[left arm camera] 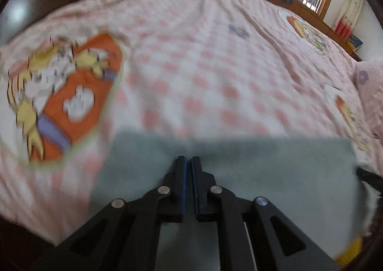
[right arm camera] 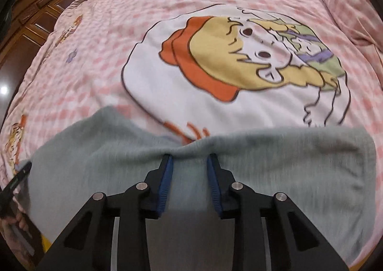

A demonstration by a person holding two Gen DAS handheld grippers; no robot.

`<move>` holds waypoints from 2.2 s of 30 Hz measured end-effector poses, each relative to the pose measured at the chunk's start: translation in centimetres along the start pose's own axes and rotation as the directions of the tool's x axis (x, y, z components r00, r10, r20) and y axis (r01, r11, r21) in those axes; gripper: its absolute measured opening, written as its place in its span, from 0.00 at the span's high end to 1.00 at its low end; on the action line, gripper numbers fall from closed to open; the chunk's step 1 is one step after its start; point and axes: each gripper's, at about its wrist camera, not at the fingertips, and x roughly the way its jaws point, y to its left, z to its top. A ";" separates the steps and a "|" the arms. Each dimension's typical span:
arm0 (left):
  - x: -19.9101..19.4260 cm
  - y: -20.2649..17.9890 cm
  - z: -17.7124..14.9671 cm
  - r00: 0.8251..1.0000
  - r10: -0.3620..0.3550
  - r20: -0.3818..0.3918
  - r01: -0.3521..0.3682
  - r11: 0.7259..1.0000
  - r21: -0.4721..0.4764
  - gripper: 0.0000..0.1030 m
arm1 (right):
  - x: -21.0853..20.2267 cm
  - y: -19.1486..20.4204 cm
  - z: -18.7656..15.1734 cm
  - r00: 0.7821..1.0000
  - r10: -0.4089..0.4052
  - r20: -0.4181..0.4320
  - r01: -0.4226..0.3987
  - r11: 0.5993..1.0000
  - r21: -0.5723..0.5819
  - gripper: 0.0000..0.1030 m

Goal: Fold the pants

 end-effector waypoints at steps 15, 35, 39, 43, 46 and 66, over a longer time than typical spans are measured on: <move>-3.6 -0.4 0.6 0.994 -0.112 0.006 0.112 0.994 -0.019 0.71 | -4.1 -5.1 0.7 0.997 -0.023 0.074 0.025 1.000 -0.015 0.71; -6.0 2.5 -4.7 0.977 -0.181 -0.112 0.176 0.983 -0.056 0.61 | -6.6 -7.0 -6.4 0.990 -0.141 -0.011 0.140 0.988 -0.070 0.74; -5.2 4.3 -6.5 0.977 -0.171 -0.125 0.152 0.977 -0.148 0.65 | -6.4 -8.6 -8.2 0.994 -0.109 -0.010 0.110 0.994 0.006 0.71; -5.4 4.4 -6.5 0.977 -0.173 -0.122 0.156 0.978 -0.139 0.65 | -6.5 -9.1 -8.9 0.995 -0.100 -0.009 0.100 0.993 0.061 0.69; -5.9 4.4 -6.7 0.981 -0.161 -0.113 0.148 0.982 -0.113 0.65 | -6.7 -9.1 -9.1 0.995 -0.100 -0.029 0.102 0.992 0.079 0.69; -7.5 11.2 -7.2 0.989 -0.145 -0.037 0.132 0.962 -0.239 0.41 | -7.3 5.3 -8.5 0.999 0.004 0.045 0.001 0.994 -0.109 0.43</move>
